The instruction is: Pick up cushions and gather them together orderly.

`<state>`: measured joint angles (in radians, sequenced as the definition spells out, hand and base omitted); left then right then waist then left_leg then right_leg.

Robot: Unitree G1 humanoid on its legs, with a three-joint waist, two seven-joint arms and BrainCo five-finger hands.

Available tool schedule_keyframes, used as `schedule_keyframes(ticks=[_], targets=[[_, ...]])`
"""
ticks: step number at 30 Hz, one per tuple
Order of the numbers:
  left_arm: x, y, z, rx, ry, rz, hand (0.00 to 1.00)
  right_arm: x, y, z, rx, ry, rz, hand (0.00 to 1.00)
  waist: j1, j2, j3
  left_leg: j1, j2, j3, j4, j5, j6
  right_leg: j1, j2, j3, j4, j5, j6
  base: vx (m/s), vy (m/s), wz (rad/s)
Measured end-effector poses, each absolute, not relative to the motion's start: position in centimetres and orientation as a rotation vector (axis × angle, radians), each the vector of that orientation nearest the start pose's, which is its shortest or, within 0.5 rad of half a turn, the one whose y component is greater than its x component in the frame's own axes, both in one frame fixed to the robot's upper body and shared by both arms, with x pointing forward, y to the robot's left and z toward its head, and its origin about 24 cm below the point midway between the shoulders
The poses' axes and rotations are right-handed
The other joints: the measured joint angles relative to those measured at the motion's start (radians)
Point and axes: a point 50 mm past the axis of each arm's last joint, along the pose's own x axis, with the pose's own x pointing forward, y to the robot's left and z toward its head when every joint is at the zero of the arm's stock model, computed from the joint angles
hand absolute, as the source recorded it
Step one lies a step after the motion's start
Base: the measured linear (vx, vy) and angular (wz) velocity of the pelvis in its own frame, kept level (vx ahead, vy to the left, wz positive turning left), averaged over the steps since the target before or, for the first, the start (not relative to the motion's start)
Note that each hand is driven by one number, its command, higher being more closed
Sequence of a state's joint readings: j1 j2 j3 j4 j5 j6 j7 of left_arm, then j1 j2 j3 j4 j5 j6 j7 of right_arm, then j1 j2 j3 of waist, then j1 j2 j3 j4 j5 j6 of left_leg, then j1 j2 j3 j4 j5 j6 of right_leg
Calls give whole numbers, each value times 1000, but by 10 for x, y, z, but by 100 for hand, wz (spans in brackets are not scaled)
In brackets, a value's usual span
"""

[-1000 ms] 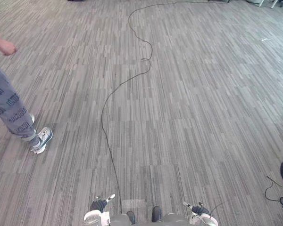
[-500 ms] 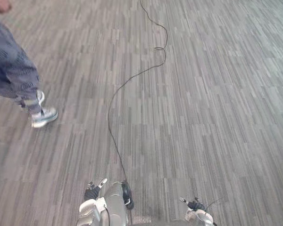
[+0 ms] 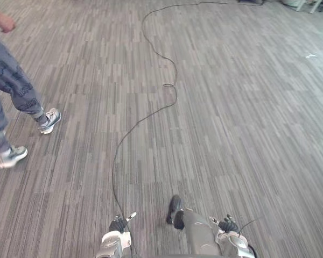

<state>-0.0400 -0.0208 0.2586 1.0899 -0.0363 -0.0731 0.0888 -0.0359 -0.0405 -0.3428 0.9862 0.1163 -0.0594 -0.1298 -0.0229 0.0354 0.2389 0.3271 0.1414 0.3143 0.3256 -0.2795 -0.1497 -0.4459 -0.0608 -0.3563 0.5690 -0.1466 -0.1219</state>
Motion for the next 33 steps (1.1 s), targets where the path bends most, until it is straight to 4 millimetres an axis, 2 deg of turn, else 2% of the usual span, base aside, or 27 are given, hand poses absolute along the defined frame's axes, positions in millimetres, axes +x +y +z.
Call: schedule_keyframes(ticks=[1, 2, 3, 5, 7, 8, 10, 11, 12, 13, 14, 15, 16, 17, 18, 19, 20, 22, 23, 24, 27, 28, 29, 30, 31, 32, 33], targets=[[134, 178, -153, -150, 982, 336, 0, 148, -214, -138, 180, 870, -502, 0, -2, 9, 6, -65, 46, -38, 211, 74, 47, 46, 15, -10, 15, -56, 0, 807, -195, 3], [131, 182, -153, -159, 975, 362, 0, 147, -210, -139, 187, 876, -495, 0, 3, 18, 11, -163, 99, -91, 465, 217, 88, 121, 41, -10, -3, -101, -3, 782, -173, -6], [133, 184, -151, -163, 956, 374, 0, 147, -208, -139, 185, 877, -489, 0, 7, 22, 15, -245, 139, -108, 651, 222, 87, 179, 63, -1, -23, -126, -7, 764, -133, -18], [142, 191, -144, -165, 898, 397, 0, 146, -199, -141, 182, 894, -463, 0, 24, 0, 23, -419, 183, -104, 882, 140, 97, 346, 85, 27, -109, -180, -1, 627, -64, -16], [146, 197, -140, -163, 859, 417, 0, 143, -193, -143, 187, 913, -447, 0, 38, -21, 23, -543, 185, -65, 866, 80, 109, 454, 82, 49, -196, -190, 15, 581, -19, -28], [146, 201, -138, -160, 841, 428, 0, 144, -187, -144, 191, 915, -434, 0, 55, -29, 16, -632, 183, -25, 776, 41, 112, 534, 80, 72, -263, -188, 30, 723, 46, -50], [145, 202, -137, -161, 838, 434, 0, 145, -183, -144, 192, 916, -420, 0, 68, -30, 17, -684, 166, 8, 634, 22, 115, 598, 73, 98, -322, -183, 38, 682, 112, -52], [143, 204, -137, -171, 836, 446, 0, 144, -178, -145, 201, 921, -413, 0, 85, -40, 16, -727, 121, 10, 451, 28, 112, 658, 45, 121, -362, -190, 70, 872, 253, -78], [143, 204, -137, -178, 825, 456, 0, 142, -177, -146, 204, 933, -420, 0, 99, -42, 13, -746, 50, -19, 171, 102, 96, 714, 15, 159, -384, -200, 99, 1012, 350, -112], [140, 204, -137, -186, 823, 464, 0, 134, -175, -151, 208, 972, -423, 0, 115, -51, 2, -737, 21, -49, 123, 240, 121, 739, -2, 212, -372, -206, 108, 1033, 413, -89], [142, 211, -136, -162, 816, 465, 0, 131, -165, -152, 221, 990, -401, 0, 113, -92, -24, -735, -10, -37, 169, 186, 160, 730, -56, 248, -338, -184, 115, 942, 416, -60], [142, 212, -135, -159, 815, 461, 0, 130, -168, -152, 228, 985, -423, 0, 109, -116, -38, -742, -16, -17, 241, 112, 178, 697, -84, 278, -252, -141, 169, 825, 361, -17], [142, 214, -135, -158, 817, 467, 0, 130, -168, -152, 231, 986, -428, 0, 110, -122, -42, -740, -19, -14, 261, 91, 182, 686, -91, 288, -212, -128, 176, 945, 396, -27], [143, 217, -136, -143, 825, 469, 0, 130, -169, -152, 234, 985, -430, 0, 113, -148, -39, -675, -37, 10, 287, 29, 204, 601, -131, 331, 45, -49, 209, 602, 242, -24], [143, 218, -136, -138, 830, 467, 0, 130, -169, -152, 233, 982, -430, 0, 113, -149, -38, -651, -41, 12, 285, 18, 206, 574, -133, 339, 118, -42, 223, 819, 264, -43], [139, 216, -139, -134, 866, 464, 0, 131, -169, -152, 229, 976, -424, 0, 111, -139, -29, -562, -41, 15, 272, -7, 212, 506, -138, 337, 341, -29, 248, 589, 108, -58], [135, 213, -142, -124, 891, 457, 0, 130, -168, -151, 222, 974, -410, 0, 111, -129, -21, -454, -38, 34, 235, -10, 215, 424, -151, 300, 516, -35, 241, 589, 108, -63], [134, 209, -143, -121, 900, 439, 0, 135, -171, -148, 220, 936, -409, 0, 103, -103, -16, -341, -27, 58, 161, -23, 215, 331, -155, 224, 605, -57, 204, 461, 16, -61], [134, 204, -145, -115, 913, 419, 0, 141, -173, -143, 215, 898, -408, 0, 85, -89, -22, -257, -18, 64, 74, -51, 182, 246, -157, 141, 605, -87, 182, 718, 12, -61], [134, 201, -146, -106, 922, 395, 0, 145, -173, -141, 209, 877, -402, 0, 75, -91, -16, -190, -10, 100, 13, -72, 144, 170, -173, 61, 555, -111, 178, 620, 1, -46], [142, 195, -146, -78, 926, 337, 0, 150, -178, -137, 205, 848, -413, 0, 54, -103, -6, -77, -1, 158, -65, -92, 106, 50, -192, -98, 301, -117, 158, 482, -84, -44], [141, 193, -147, -64, 937, 318, 0, 153, -181, -136, 191, 845, -404, 0, 40, -100, -5, -17, 2, 188, -127, -91, 99, 28, -160, -141, 104, -69, 144, 412, -103, -34], [140, 192, -148, -57, 942, 310, 0, 153, -182, -137, 186, 849, -403, 0, 32, -100, -5, 3, -1, 195, -146, -87, 91, 29, -149, -149, 30, -44, 143, 562, -123, -20], [135, 190, -151, -56, 968, 292, 0, 146, -187, -140, 167, 877, -407, 0, 19, -100, -4, 70, -19, 196, -193, -76, 74, 31, -126, -155, -112, 82, 83, 765, -156, -24], [135, 182, -152, -79, 972, 282, 0, 144, -198, -141, 162, 888, -434, 0, 18, -63, -8, 111, 20, 209, -199, -42, 14, 31, -95, -153, -57, 86, -42, 801, -170, -29], [137, 182, -151, -74, 967, 273, 0, 146, -202, -139, 160, 878, -447, 0, 16, -47, -8, 104, 39, 204, -168, -4, -39, 22, -92, -155, -16, 36, -43, 686, -172, -29], [139, 181, -151, -66, 963, 265, 0, 147, -204, -138, 162, 865, -455, 0, 8, -39, -4, 94, 51, 190, -127, 19, -47, 22, -89, -155, 13, 3, -44, 677, -269, -25]])
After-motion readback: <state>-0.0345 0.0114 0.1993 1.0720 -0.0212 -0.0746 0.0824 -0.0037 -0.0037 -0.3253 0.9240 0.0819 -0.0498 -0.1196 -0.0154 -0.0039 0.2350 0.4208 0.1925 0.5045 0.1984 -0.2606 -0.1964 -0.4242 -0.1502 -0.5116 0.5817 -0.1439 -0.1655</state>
